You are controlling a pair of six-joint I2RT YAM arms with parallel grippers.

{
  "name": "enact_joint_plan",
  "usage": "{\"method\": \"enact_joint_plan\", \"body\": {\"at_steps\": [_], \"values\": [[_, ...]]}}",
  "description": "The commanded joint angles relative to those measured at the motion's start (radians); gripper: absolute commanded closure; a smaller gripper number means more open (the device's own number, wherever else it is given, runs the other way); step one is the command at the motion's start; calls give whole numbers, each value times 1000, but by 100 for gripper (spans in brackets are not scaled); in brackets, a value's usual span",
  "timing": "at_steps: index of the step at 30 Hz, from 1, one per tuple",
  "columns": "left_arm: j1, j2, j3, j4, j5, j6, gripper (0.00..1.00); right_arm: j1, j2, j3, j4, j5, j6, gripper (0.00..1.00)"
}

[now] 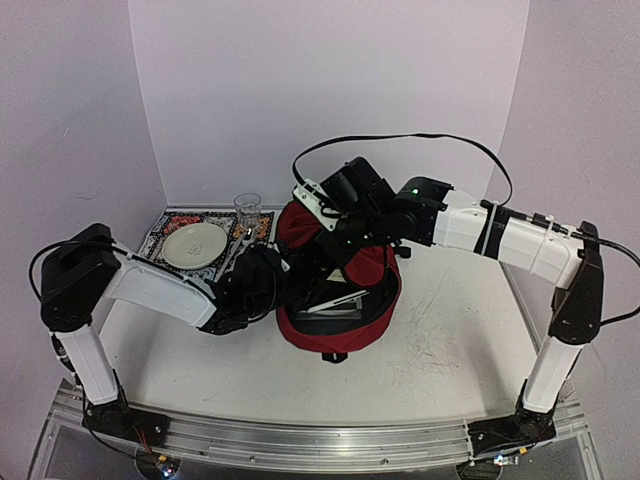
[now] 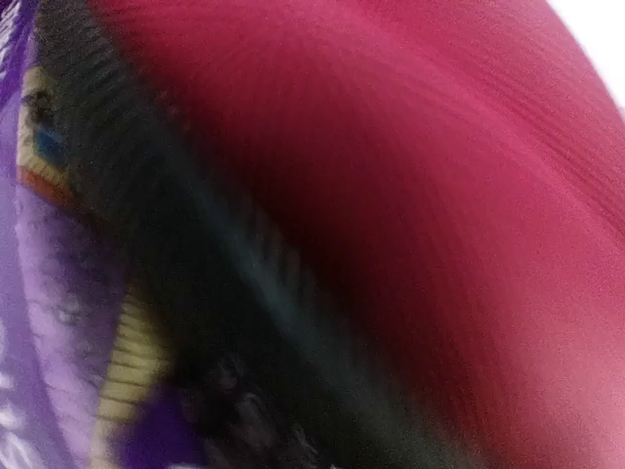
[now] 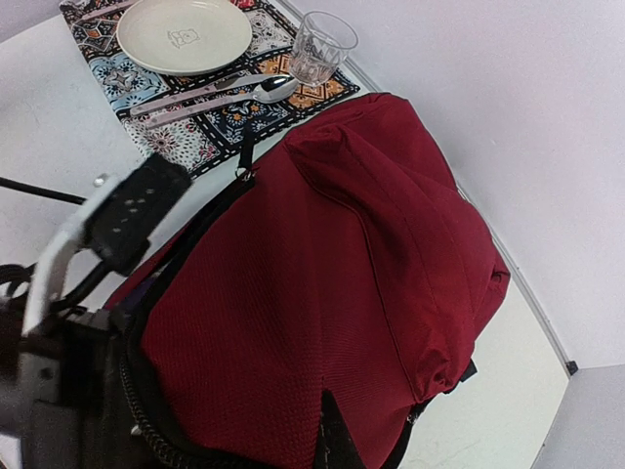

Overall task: Pack the student bag
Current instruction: Place the book in the largest pocket of the bag.

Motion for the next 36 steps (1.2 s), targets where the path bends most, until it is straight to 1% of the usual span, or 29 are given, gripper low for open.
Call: {"method": "enact_joint_plan", "body": {"at_steps": [1, 2, 4, 6, 9, 11, 14, 16, 19, 23, 25, 31, 36], "values": [[61, 68, 142, 24, 74, 12, 67, 3, -39, 19, 2, -12, 13, 100], [66, 77, 158, 24, 76, 18, 70, 3, -40, 18, 2, -13, 15, 100], [77, 98, 195, 21, 80, 25, 71, 3, -44, 16, 2, -14, 16, 100], [93, 129, 226, 18, 88, 14, 69, 3, -43, 15, 2, -13, 16, 100], [107, 155, 240, 14, 107, -41, 51, 4, -36, 20, 2, -12, 15, 100], [103, 142, 227, -22, 112, -74, 37, 4, -34, 21, 2, -13, 16, 100], [87, 88, 211, -160, 99, -86, 21, 4, -38, 19, 2, -11, 16, 100], [82, 56, 217, -257, 90, -71, 15, 3, -39, 15, 2, -7, 14, 100], [80, 27, 249, -401, 89, -40, 12, 3, -37, 14, 2, -4, 8, 100], [75, -3, 292, -550, 88, 4, 11, 4, -32, 19, 2, -8, 7, 100], [66, -30, 289, -595, 80, 24, 10, 3, -33, 16, 2, -5, 7, 100], [42, -145, 200, -655, 67, 67, 10, 4, -36, -9, 2, 2, 0, 100], [32, -314, 80, -758, 14, 95, 12, 3, -50, -66, 1, -24, -16, 100]]}}
